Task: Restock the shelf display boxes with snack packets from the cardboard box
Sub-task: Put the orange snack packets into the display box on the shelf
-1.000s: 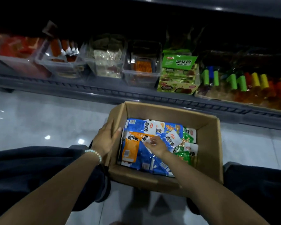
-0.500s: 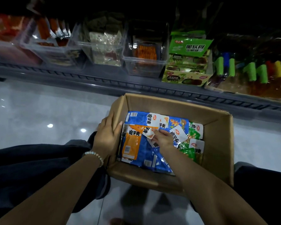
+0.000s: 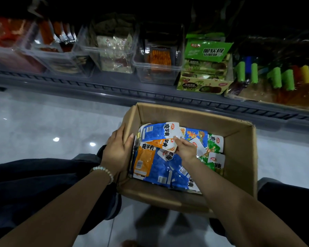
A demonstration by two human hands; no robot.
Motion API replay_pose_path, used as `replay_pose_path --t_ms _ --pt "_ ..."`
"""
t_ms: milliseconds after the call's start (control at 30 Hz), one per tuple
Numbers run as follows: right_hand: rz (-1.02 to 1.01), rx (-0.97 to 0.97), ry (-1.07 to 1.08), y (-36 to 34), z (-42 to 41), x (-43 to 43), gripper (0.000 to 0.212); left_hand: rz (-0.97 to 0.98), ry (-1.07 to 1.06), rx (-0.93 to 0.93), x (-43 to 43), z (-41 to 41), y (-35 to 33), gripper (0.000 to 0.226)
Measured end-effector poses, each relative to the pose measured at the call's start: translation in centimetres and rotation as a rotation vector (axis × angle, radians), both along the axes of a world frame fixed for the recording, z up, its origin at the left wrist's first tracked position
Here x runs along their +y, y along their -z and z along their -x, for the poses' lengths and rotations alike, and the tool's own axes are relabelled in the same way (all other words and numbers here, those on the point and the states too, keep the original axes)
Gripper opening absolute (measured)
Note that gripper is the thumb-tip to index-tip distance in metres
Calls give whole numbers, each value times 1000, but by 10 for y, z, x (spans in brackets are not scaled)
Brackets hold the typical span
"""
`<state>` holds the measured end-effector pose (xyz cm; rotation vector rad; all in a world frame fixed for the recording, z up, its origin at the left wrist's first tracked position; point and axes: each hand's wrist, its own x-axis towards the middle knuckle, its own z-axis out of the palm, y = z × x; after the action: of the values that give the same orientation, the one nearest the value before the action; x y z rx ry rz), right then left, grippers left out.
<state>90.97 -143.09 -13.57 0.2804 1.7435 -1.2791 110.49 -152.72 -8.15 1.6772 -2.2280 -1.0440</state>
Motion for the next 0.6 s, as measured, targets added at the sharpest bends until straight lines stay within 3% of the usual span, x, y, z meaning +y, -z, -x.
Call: replay_pose_path --t_ms 167,433,500,600 --pt "-11 47 -105 -10 27 19 14 -16 24 -36 -1 0 0 56" --pt "3 -6 -566 -43 49 21 18 -40 41 -59 -4 -1 -1 58" --pt "-11 -20 -673 -42 39 9 9 -39 44 -54 -6 -2 -1 58" --pt "-49 74 -848 -27 14 -11 23 -28 31 -44 -5 -2 1 56"
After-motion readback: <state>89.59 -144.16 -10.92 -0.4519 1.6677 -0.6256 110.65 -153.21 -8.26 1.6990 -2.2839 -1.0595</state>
